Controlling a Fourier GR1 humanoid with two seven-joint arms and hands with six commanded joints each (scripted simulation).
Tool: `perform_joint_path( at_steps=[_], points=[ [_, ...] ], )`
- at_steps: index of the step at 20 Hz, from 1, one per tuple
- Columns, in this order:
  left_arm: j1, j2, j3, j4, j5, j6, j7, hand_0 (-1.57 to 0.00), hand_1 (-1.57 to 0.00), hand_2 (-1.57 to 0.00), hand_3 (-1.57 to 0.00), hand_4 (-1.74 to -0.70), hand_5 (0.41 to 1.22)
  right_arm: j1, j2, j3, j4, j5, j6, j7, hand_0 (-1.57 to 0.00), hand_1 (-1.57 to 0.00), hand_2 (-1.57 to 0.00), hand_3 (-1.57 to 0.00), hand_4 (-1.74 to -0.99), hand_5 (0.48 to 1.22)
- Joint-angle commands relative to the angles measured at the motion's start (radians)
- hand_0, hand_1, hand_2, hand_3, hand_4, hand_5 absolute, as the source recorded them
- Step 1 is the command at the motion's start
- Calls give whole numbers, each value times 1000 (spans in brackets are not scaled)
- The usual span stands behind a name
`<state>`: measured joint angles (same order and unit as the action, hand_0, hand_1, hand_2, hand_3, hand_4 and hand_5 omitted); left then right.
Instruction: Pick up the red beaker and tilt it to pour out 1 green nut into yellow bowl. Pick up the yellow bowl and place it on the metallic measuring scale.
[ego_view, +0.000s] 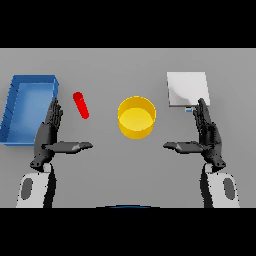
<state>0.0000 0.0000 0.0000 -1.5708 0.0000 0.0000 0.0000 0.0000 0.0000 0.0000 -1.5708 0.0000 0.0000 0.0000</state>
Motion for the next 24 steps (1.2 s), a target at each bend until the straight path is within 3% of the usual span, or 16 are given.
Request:
perform_joint_path(
  at_steps=[1,6,8,11,14,16,19,24],
  points=[
    [2,1,1,-2,1,0,-2,1,1,1,1,-1141,660,0,1,1,0,0,-1,0,1,1,1,1,-1071,578],
    [19,13,7,-10,14,-14,-11,1,1,1,1,-1141,660,2,8,6,3,6,-5,-3,1,1,1,1,-1071,578],
    [98,64,-63,-116,-73,-33,-49,1,1,1,1,-1143,660,51,-52,83,-67,190,-54,-107,1,1,1,1,-1072,577],
    [155,73,-119,-216,-123,-36,-1,1,1,1,1,-1138,660,88,-56,139,-117,298,-87,-99,1,1,1,1,-1071,581],
    [150,97,-106,-217,-115,-46,57,1,1,1,1,-1139,652,76,-65,129,-125,268,-64,-80,1,1,1,1,-1118,600],
    [118,89,-111,-185,-117,-50,75,1,1,1,1,-1137,649,93,-68,132,-131,256,-48,-104,1,1,1,1,-1147,614],
    [34,89,-86,-79,-116,-49,98,1,1,1,1,-1145,643,82,-65,125,-135,212,-17,-94,1,1,1,1,-1189,626],
    [-111,92,-42,123,-121,-47,38,1,1,1,1,-1177,644,84,-61,119,-137,194,-10,-88,1,1,1,1,-1220,626]
  ],
)
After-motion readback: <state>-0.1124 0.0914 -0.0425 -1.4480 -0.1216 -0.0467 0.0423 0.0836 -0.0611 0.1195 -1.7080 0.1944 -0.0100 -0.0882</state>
